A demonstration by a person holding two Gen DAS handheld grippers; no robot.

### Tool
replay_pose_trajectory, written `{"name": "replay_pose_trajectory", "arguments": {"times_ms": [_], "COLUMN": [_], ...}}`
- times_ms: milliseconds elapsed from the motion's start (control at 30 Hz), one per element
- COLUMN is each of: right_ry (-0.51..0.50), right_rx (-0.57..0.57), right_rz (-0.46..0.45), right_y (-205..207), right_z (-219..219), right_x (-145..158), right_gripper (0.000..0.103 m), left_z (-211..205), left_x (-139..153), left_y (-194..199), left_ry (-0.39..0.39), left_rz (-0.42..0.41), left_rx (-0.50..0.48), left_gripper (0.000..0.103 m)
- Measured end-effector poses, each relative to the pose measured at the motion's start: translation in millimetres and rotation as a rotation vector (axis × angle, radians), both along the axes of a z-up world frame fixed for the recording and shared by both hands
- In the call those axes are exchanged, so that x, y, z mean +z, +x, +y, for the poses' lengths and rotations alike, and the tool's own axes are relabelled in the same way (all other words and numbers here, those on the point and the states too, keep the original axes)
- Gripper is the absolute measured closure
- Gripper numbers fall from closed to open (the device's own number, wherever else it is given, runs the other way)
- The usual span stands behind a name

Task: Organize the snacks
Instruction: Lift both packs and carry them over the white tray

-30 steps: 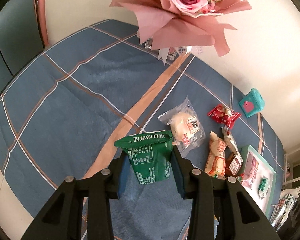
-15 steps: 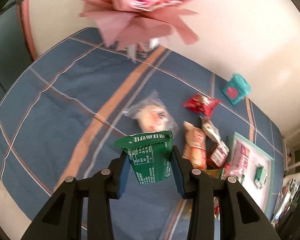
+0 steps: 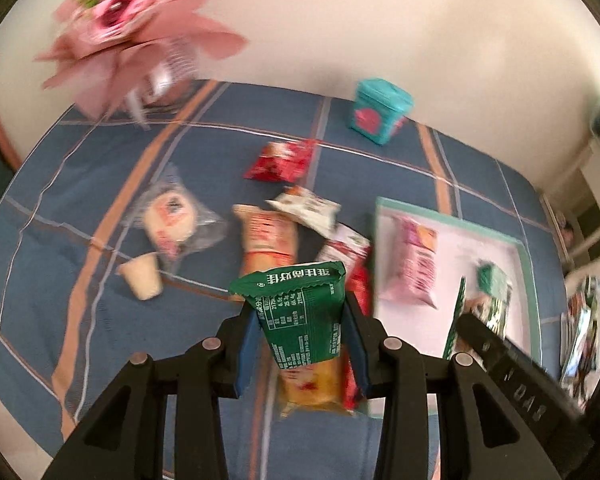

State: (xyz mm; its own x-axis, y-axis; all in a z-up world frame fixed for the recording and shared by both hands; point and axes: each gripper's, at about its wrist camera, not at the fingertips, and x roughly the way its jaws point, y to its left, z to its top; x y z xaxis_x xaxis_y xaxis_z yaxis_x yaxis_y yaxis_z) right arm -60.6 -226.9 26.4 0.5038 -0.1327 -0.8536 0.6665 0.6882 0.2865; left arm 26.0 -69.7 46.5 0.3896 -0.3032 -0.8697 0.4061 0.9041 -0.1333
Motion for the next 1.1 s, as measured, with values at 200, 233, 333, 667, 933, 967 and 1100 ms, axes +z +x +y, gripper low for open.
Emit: {"name": "replay_pose_trajectory", "arguments": {"times_ms": [200, 233, 333, 667, 933, 967, 1100], "right_ry": [-0.004, -0.006, -0.016, -0.035, -0.037, -0.037, -0.028], "right_rx": [-0.098, -0.113, -0.164, -0.284, -0.315, -0.315, -0.31], "right_rz": [0.009, 0.011, 0.022, 0.046, 0.082, 0.088, 0.115], "right_y": [-28.5, -33.2, -49.9, -95.4, -100.9, -100.8, -98.5], "right_z": [-33.8, -38.9, -56.3, -100.3, -112.7, -113.5, -116.2], "right_x": [0.1, -0.1, -0.7, -5.2, -18.3, -20.0, -29.0], "right_gripper": [0.048, 0.048, 0.048, 0.048, 0.048, 0.048, 0.048], "left_z": [-39.0, -43.1, -58.0, -86.6, -98.0, -98.9, -102.2], "left_x": [-4.4, -5.0, -7.3, -14.7, -27.0, -28.9, -39.0], "left_y": [-27.1, -30.7, -42.9, -66.9, -70.8, -71.0, -69.6], "left_ry": [0.037, 0.038, 0.048, 0.088, 0.1, 0.101, 0.117], "left_rz": [-0.016, -0.016, -0.017, -0.031, 0.002, 0.008, 0.029], "left_rx": [-0.113, -0.126, -0.175, -0.268, -0.301, -0.305, -0.309], "left_gripper": [0.062, 0.062, 0.062, 0.062, 0.062, 0.062, 0.062]}}
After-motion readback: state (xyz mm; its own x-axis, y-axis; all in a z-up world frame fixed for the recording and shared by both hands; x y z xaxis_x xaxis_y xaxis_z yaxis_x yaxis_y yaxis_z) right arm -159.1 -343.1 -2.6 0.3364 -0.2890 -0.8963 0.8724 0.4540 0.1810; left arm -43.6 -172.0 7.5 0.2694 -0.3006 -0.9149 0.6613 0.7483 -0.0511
